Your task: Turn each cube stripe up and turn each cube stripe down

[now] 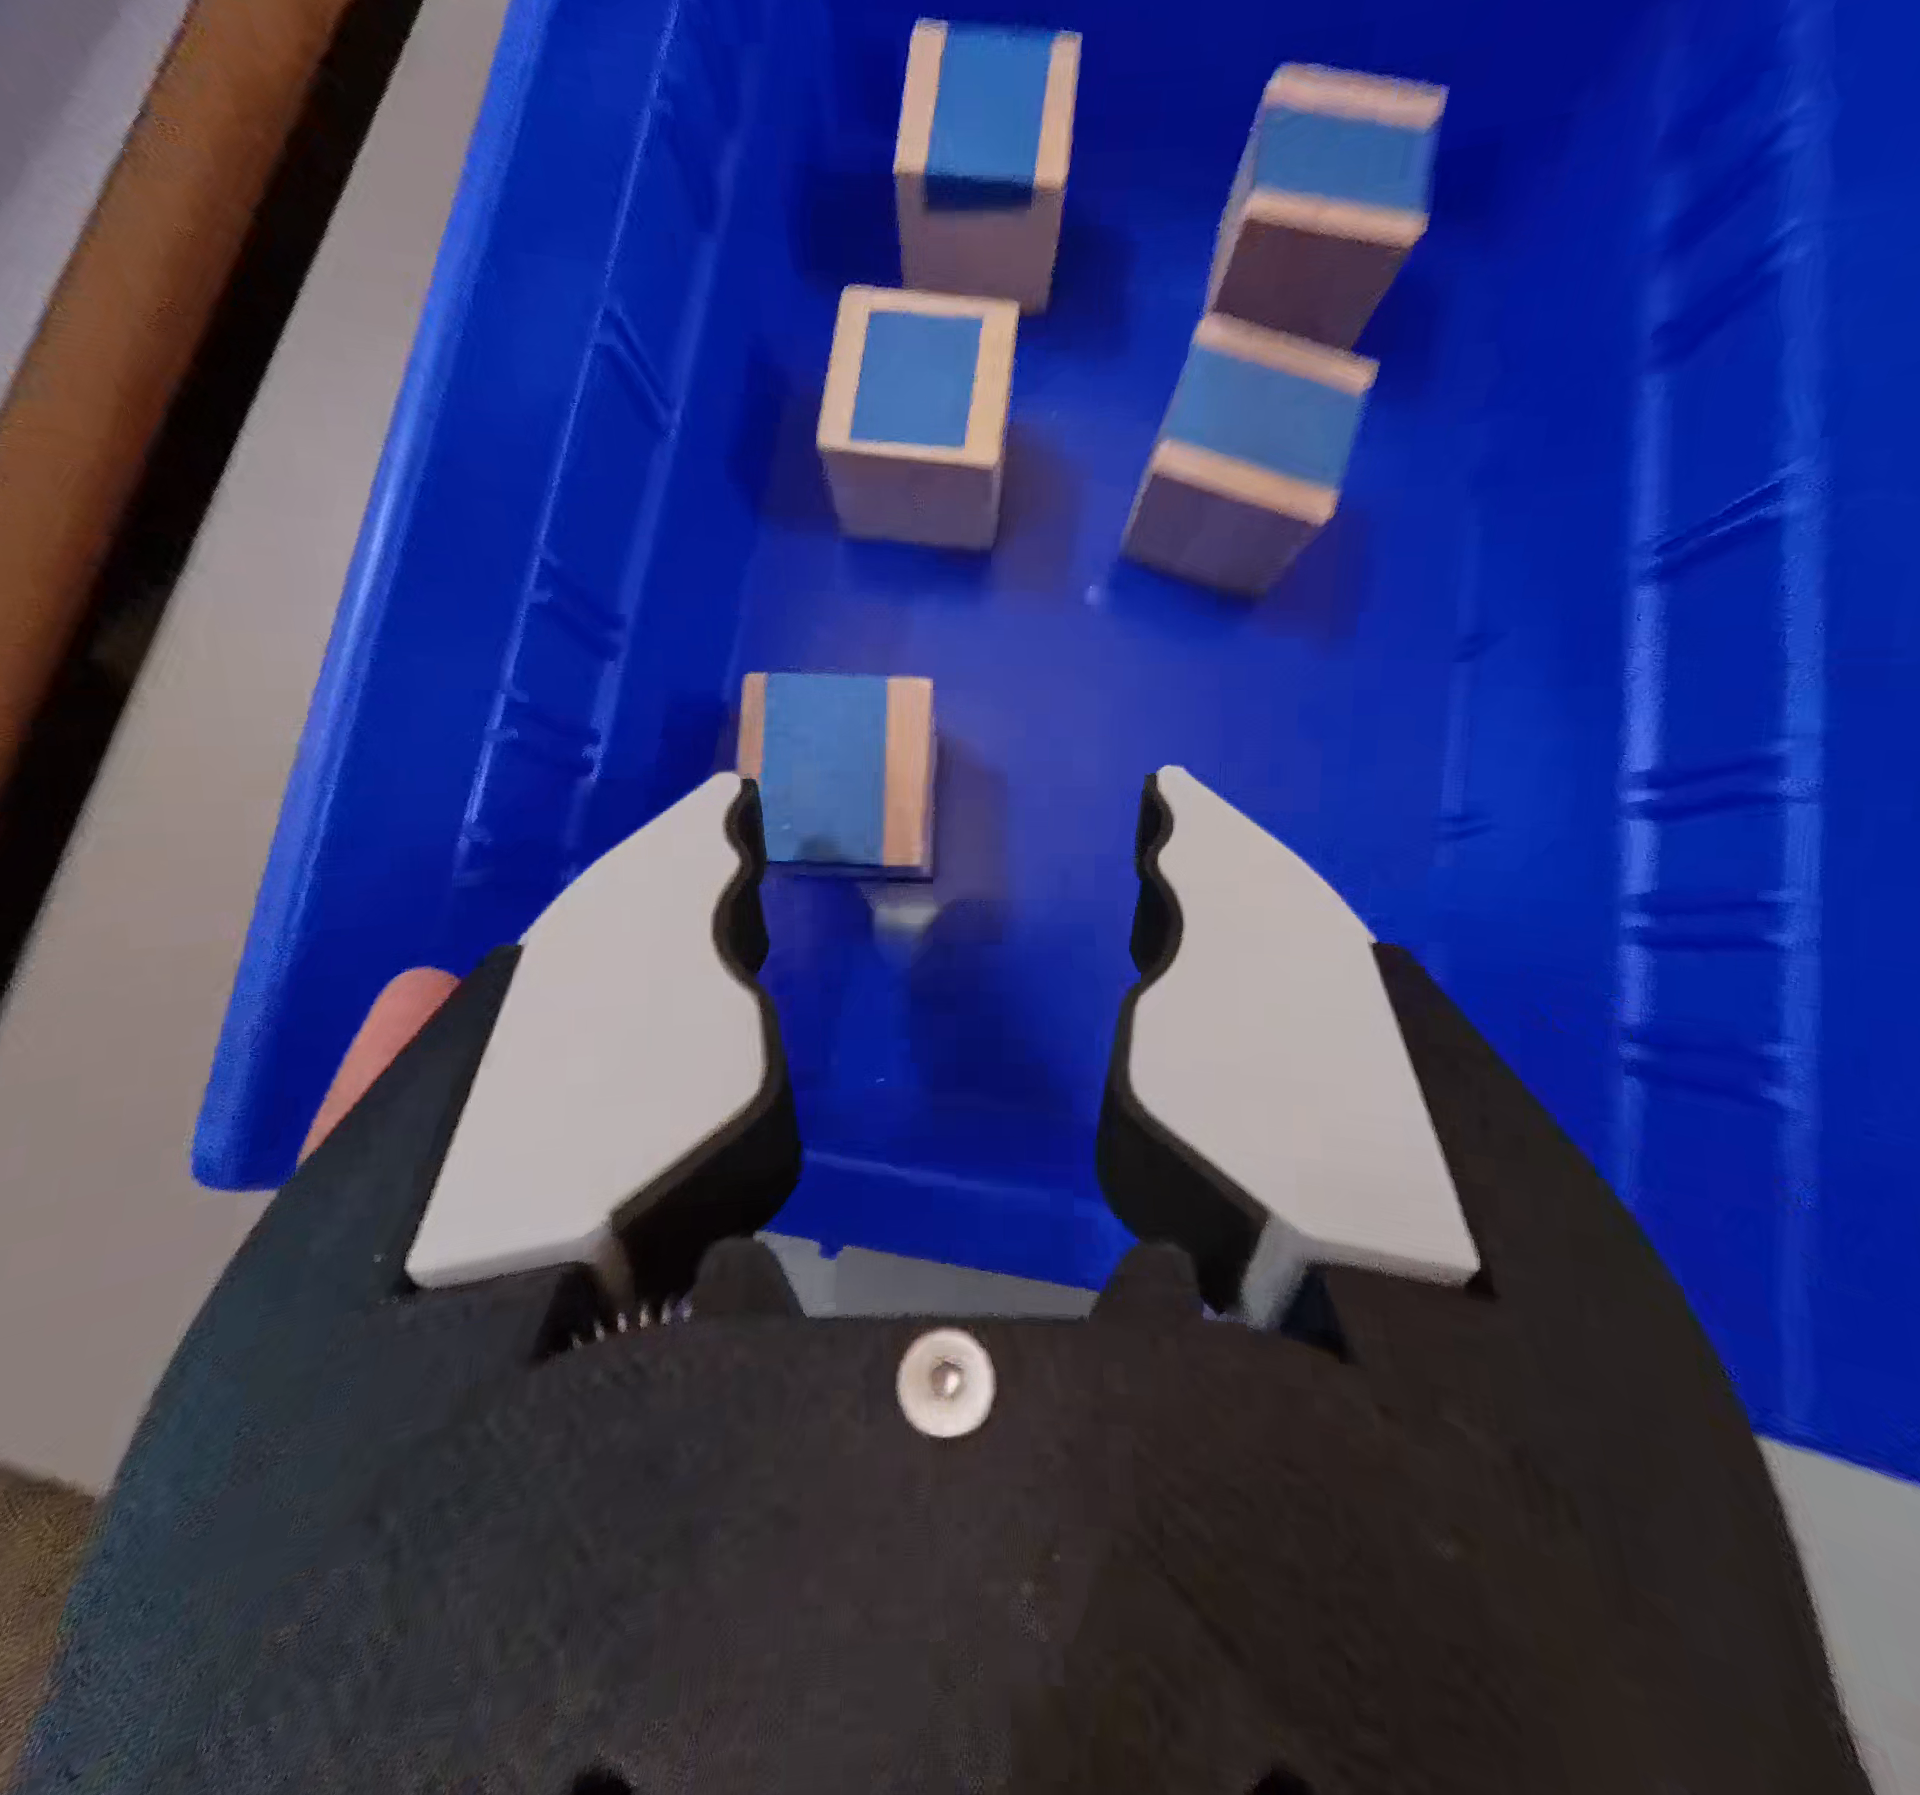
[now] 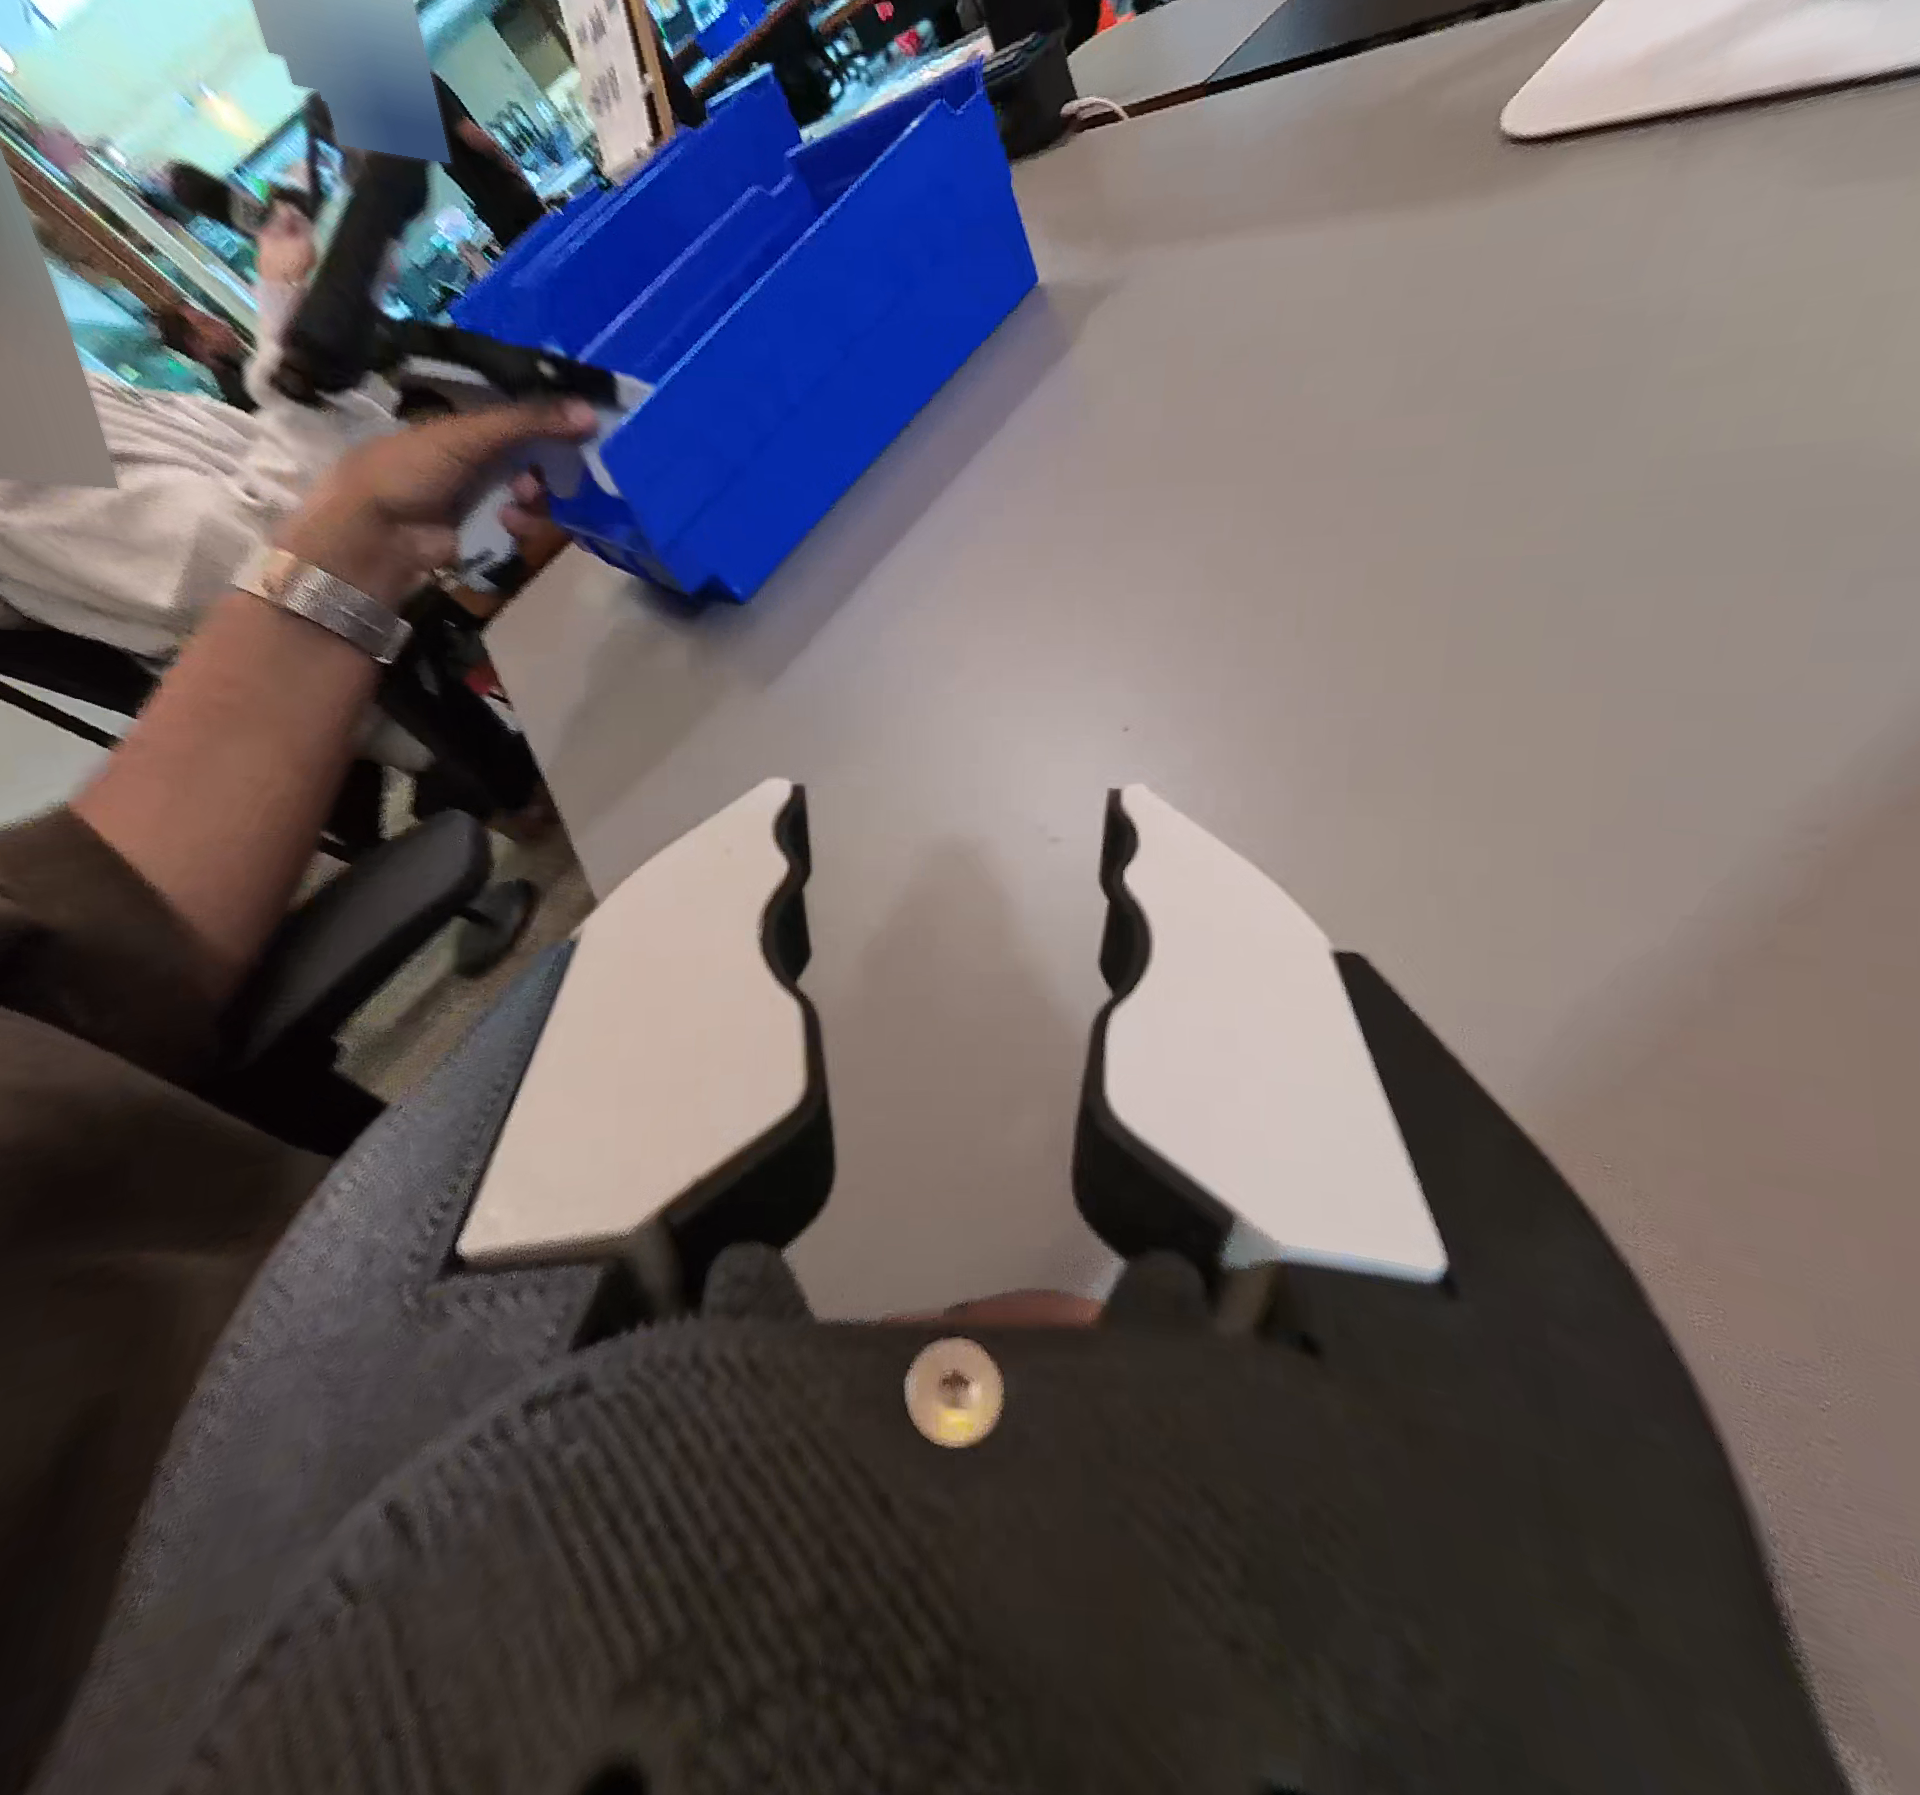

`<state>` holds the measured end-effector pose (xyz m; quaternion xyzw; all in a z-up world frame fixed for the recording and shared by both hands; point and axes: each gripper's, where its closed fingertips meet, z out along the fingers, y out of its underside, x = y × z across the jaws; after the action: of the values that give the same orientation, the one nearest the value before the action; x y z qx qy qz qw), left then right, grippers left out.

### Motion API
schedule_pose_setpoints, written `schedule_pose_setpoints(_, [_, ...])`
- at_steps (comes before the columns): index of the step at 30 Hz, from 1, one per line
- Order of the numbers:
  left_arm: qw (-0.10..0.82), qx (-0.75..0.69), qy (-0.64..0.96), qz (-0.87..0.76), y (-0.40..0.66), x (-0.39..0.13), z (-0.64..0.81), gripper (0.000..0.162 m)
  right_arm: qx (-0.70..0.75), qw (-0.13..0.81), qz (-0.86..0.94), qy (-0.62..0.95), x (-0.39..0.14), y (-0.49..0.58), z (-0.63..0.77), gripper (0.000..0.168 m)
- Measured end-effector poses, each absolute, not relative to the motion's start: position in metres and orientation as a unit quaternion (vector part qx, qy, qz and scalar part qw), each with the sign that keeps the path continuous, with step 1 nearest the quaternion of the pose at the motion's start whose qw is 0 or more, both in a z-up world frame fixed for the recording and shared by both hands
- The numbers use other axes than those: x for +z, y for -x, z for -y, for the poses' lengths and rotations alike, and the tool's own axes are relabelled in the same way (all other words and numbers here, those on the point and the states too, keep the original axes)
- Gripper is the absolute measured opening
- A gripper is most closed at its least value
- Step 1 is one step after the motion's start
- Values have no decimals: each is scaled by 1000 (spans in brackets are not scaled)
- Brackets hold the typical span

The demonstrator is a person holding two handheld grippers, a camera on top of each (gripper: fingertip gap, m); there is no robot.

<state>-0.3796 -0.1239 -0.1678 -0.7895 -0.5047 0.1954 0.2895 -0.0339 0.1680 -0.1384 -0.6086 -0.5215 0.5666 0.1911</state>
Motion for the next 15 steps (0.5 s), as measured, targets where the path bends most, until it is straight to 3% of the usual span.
schedule_pose_setpoints(11, [134, 276, 824, 477, 403, -198, 143, 72, 589, 169, 505, 608, -134, 33, -172, 53])
schedule_pose_setpoints(15, [138, 302, 824, 459, 402, -190, 146, 40, 588, 156, 514, 605, -138, 33, -163, 52])
